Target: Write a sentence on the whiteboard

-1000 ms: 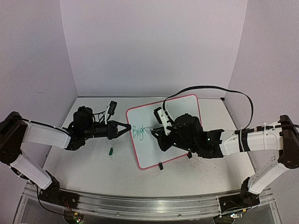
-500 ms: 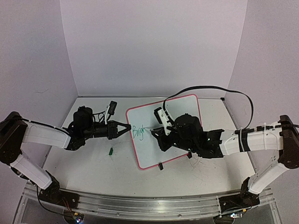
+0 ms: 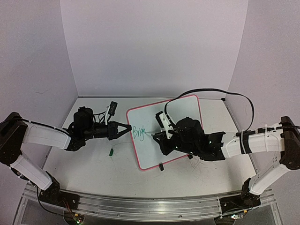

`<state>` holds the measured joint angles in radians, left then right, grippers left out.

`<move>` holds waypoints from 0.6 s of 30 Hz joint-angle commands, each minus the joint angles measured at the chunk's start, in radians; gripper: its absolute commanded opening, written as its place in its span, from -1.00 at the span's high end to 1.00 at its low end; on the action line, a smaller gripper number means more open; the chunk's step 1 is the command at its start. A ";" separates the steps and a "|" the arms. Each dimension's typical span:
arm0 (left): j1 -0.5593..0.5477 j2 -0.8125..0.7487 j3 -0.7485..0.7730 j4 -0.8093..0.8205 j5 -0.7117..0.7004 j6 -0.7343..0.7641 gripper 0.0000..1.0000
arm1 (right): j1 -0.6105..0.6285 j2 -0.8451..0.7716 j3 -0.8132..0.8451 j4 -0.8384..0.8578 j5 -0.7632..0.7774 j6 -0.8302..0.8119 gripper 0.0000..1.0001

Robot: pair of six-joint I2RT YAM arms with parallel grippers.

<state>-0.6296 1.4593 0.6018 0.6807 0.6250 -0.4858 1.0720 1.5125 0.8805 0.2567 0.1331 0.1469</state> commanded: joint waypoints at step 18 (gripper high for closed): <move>-0.001 -0.026 0.033 0.013 0.005 0.018 1.00 | -0.026 -0.052 0.043 0.026 0.001 -0.028 1.00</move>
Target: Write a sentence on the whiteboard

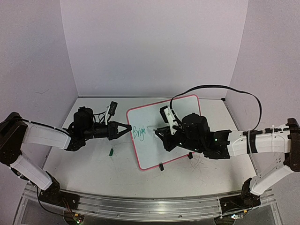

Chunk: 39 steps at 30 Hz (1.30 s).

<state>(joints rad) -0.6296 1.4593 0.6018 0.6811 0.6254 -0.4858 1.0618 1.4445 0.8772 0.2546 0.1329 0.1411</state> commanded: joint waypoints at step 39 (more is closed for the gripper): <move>-0.001 -0.031 0.027 0.009 0.001 0.023 1.00 | -0.029 0.074 0.068 0.006 0.017 -0.016 1.00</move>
<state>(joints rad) -0.6296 1.4578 0.6018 0.6801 0.6247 -0.4854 1.0336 1.5105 0.9276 0.2691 0.1307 0.1103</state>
